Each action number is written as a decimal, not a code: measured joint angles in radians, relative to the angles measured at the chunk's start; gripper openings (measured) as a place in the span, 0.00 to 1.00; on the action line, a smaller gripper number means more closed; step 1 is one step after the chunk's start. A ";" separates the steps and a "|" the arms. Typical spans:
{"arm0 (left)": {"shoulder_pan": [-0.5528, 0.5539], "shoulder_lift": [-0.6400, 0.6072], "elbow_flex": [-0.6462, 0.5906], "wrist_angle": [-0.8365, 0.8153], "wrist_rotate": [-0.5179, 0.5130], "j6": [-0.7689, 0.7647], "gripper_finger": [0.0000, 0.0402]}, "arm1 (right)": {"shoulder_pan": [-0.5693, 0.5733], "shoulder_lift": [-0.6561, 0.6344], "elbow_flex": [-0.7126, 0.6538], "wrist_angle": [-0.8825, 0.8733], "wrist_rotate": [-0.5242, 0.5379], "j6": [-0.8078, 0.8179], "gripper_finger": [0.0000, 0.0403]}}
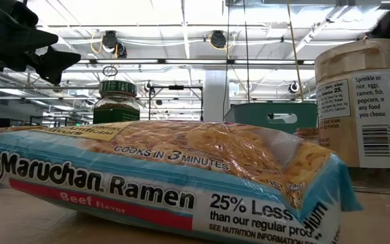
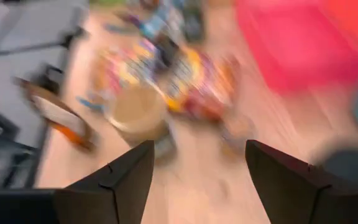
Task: Pick & Place Food Item
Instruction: Put the purple spice bottle into the orange bin
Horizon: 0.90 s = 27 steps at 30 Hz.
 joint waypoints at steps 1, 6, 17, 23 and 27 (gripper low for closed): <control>0.000 0.000 0.000 0.000 0.000 0.000 0.70 | 0.003 0.012 0.000 -0.057 -0.001 0.063 0.60; 0.000 0.000 0.000 0.000 0.000 0.000 0.70 | -0.010 0.080 -0.031 -0.215 -0.004 0.223 0.59; 0.000 0.000 0.000 0.000 0.000 0.000 0.70 | -0.118 0.154 -0.195 -0.097 -0.082 0.275 0.58; 0.000 0.000 0.000 0.001 0.000 0.000 0.70 | -0.166 0.165 -0.294 0.084 -0.082 0.221 0.62; 0.000 0.000 0.000 0.001 0.000 0.000 0.70 | -0.196 0.165 -0.363 0.204 -0.079 0.175 0.69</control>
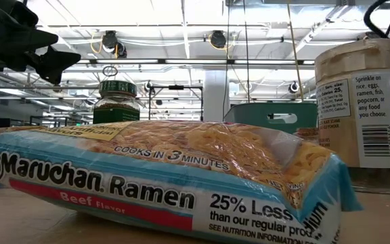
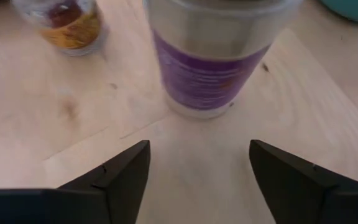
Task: Pick & Place Food Item
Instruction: Put the purple spice bottle into the orange bin
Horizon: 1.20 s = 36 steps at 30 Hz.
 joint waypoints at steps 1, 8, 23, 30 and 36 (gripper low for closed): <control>0.000 0.000 0.000 0.000 0.000 0.000 0.70 | -0.009 0.000 -0.019 0.039 0.000 -0.012 0.71; 0.000 0.000 0.000 0.000 0.000 0.000 0.70 | -0.058 -0.002 -0.126 0.282 0.026 -0.099 0.75; 0.000 0.000 0.000 0.000 0.000 0.000 0.70 | -0.125 0.033 -0.183 0.510 0.098 -0.270 0.71; 0.000 0.000 0.000 0.000 0.000 0.000 0.70 | -0.126 0.092 -0.183 0.660 0.102 -0.394 0.69; 0.000 0.000 0.000 0.000 0.000 0.000 0.70 | -0.127 0.138 -0.183 0.692 0.102 -0.401 0.61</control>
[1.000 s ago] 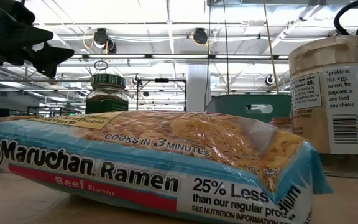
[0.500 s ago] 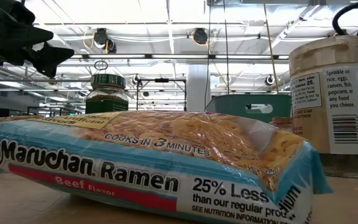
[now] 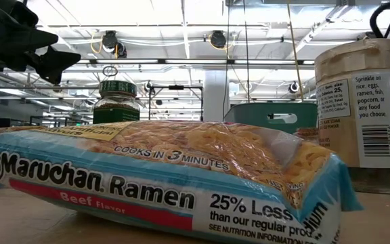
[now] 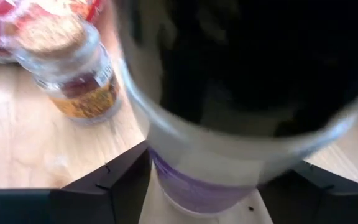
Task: Pick & Place Food Item
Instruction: Put the purple spice bottle into the orange bin
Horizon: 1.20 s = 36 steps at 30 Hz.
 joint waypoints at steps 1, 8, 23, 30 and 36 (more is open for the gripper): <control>0.000 0.000 0.000 0.000 0.000 0.000 0.70 | 0.000 0.008 0.000 0.002 0.001 0.007 0.59; 0.000 0.000 0.000 0.000 0.000 0.000 0.70 | 0.000 0.015 0.000 0.071 0.000 -0.032 0.45; 0.000 0.000 0.000 0.000 0.000 0.000 0.70 | -0.056 -0.191 0.011 0.638 0.076 -0.552 0.43; 0.000 0.000 0.000 0.000 0.000 0.000 0.70 | -0.186 -0.213 0.173 0.471 -0.183 -0.600 0.43; 0.000 0.000 0.000 0.002 0.000 0.000 0.70 | -0.303 -0.161 0.366 0.176 -0.415 -0.591 0.43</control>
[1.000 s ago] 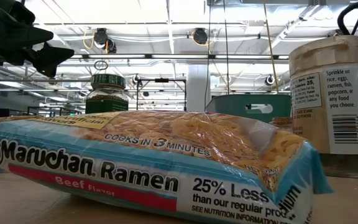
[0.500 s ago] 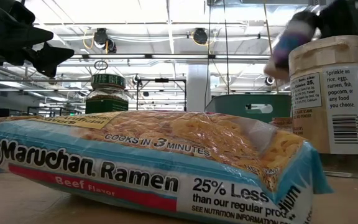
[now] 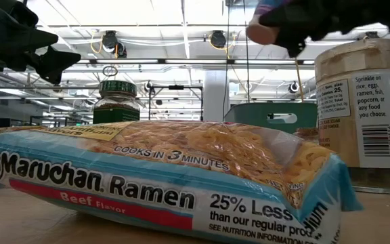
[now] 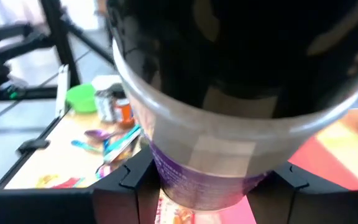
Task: Pick & Place Food Item
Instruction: Put the purple spice bottle into the orange bin
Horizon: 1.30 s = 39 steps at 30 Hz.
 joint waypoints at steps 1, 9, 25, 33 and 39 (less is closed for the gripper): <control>0.000 0.000 0.000 0.009 0.000 -0.003 0.70 | -0.017 0.016 0.021 -0.020 -0.040 0.000 0.43; 0.000 0.000 0.000 0.200 -0.001 0.017 0.70 | -0.115 0.121 0.049 0.011 -0.192 0.001 0.43; 0.001 0.201 0.132 0.389 -0.315 -0.081 0.70 | -0.323 0.242 0.049 0.081 -0.371 0.023 0.43; 0.018 0.767 0.538 0.266 -0.365 0.007 0.71 | -0.325 0.250 0.049 0.105 -0.370 0.015 0.43; 0.037 1.151 0.841 0.164 -0.364 0.063 0.77 | -0.308 0.250 0.049 0.102 -0.365 0.018 0.43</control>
